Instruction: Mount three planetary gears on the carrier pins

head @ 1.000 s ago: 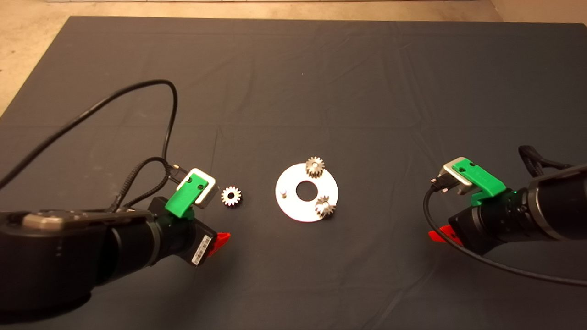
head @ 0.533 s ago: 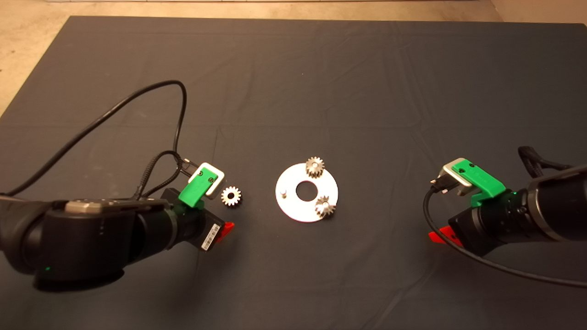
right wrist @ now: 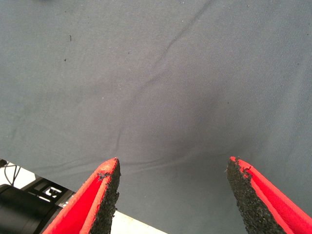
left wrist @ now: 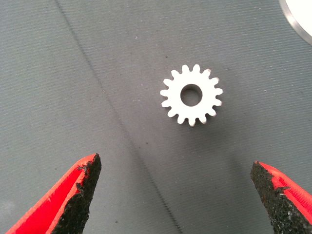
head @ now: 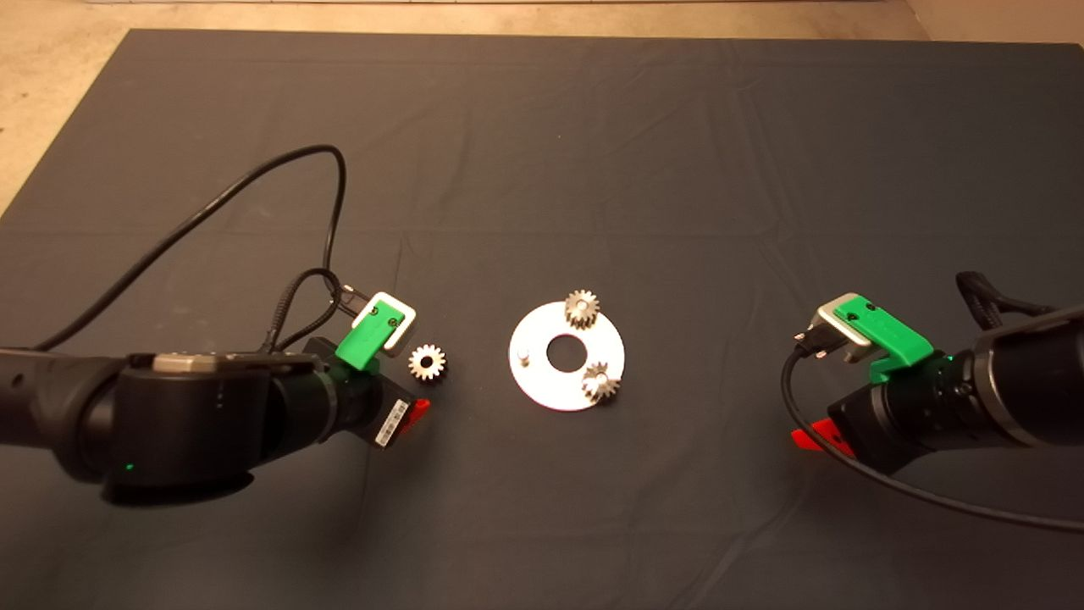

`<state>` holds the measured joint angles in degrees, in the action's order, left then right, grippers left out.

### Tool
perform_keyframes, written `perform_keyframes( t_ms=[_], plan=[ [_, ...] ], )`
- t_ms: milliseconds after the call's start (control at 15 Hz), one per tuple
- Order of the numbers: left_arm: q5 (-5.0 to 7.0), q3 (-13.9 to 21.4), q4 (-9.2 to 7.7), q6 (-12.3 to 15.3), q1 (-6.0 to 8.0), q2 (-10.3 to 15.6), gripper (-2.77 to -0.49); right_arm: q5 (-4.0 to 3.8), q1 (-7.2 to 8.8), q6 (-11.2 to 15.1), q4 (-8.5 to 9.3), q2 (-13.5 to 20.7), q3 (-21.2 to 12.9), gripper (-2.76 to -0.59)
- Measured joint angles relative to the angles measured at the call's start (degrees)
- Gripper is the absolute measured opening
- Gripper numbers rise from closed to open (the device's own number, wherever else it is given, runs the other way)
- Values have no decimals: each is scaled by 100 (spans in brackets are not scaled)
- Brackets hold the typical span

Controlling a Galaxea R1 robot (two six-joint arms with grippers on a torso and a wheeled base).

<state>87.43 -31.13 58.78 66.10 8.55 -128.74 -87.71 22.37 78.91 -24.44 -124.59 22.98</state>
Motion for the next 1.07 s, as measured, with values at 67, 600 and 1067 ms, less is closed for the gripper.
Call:
perform_keyframes(
  t_ms=[67,600,1067],
  plan=[
    [0,-33,9,-2,-1,0,-107,0,0,0,0,2,0,-175],
    [2,-311,225,-2,-45,-161,-107,1,0,0,0,11,0,-175],
    [0,-520,315,29,-48,-350,-107,-2,0,-22,0,44,0,-175]
  ],
)
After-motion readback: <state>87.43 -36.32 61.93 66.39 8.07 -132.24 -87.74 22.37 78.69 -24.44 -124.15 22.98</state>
